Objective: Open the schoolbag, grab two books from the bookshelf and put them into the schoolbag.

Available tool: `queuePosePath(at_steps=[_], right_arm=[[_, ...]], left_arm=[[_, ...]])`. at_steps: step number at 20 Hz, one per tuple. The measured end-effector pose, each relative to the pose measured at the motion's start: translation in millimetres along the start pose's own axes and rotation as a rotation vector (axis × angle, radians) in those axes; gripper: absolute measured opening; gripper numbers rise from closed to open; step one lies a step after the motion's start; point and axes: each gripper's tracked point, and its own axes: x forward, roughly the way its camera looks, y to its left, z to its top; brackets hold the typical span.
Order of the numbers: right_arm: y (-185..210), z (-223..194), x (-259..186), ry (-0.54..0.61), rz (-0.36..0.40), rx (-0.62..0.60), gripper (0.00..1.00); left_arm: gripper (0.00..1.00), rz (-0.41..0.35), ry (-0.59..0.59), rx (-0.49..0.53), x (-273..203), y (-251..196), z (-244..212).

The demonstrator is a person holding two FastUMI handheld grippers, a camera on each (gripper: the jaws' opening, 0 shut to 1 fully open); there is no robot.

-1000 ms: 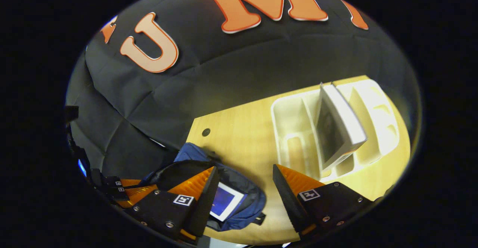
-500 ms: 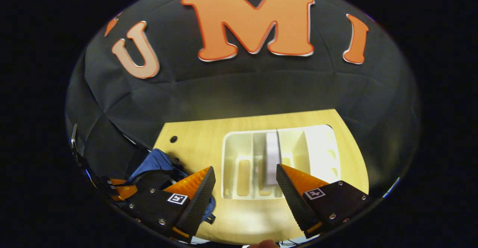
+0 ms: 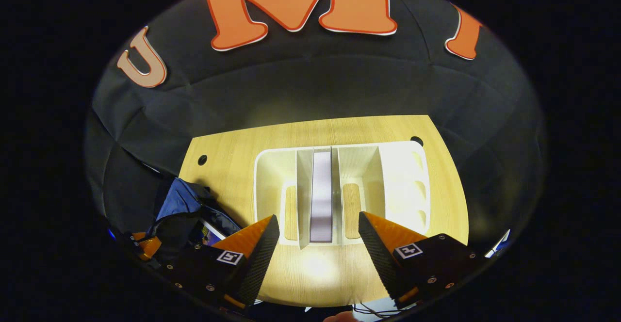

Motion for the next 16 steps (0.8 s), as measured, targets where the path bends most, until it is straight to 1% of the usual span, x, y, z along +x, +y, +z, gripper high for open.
queuePosePath(at_steps=[2,5,6,7,8,9,10,11,12,13,14,15,16], right_arm=[[-1.8,-0.3,13.6,0.027,-0.006,-0.017,0.98],[-4.6,-2.3,33.8,0.077,-0.027,-0.005,0.97],[-3.1,-3.0,39.7,0.093,-0.028,-0.005,0.94],[-0.8,-4.6,45.1,0.114,-0.031,-0.007,0.89],[0.8,-8.5,51.8,0.134,-0.036,-0.012,0.78],[1.8,-10.8,57.3,0.155,-0.046,-0.018,0.74],[-0.7,-12.4,60.1,0.174,-0.062,-0.019,0.62],[-1.8,-15.6,63.3,0.191,-0.073,-0.016,0.55],[-0.3,-14.3,57.6,0.197,-0.076,-0.012,0.38],[-0.9,-16.4,64.4,0.211,-0.081,-0.009,0.36],[-2.2,-16.7,63.0,0.220,-0.084,0.003,0.25],[-2.2,-16.5,60.2,0.229,-0.086,0.014,0.41],[-5.0,-14.1,58.3,0.223,-0.081,0.015,0.29]], left_arm=[[0.03,-0.004,0.004,-0.007,1.1,-1.9,-3.0],[0.03,-0.008,0.011,-0.011,5.5,-3.2,-7.4],[0.03,-0.010,0.013,-0.015,7.1,-2.8,-9.6],[0.03,-0.013,0.015,-0.019,8.4,-2.8,-11.2],[0.03,-0.013,0.018,-0.023,8.4,-3.4,-13.4],[0.03,-0.013,0.018,-0.023,9.2,-2.9,-13.5],[0.03,-0.014,0.017,-0.025,8.4,-2.9,-13.7],[0.03,-0.015,0.017,-0.028,7.7,-3.4,-12.8],[0.03,-0.015,0.017,-0.031,9.2,-3.0,-14.2],[0.03,-0.015,0.019,-0.034,9.2,-3.1,-14.2],[0.03,-0.016,0.018,-0.036,9.7,-2.9,-14.9],[0.03,-0.016,0.018,-0.038,10.5,-2.8,-14.6],[0.03,-0.019,0.017,-0.038,14.0,-2.4,-14.2]])
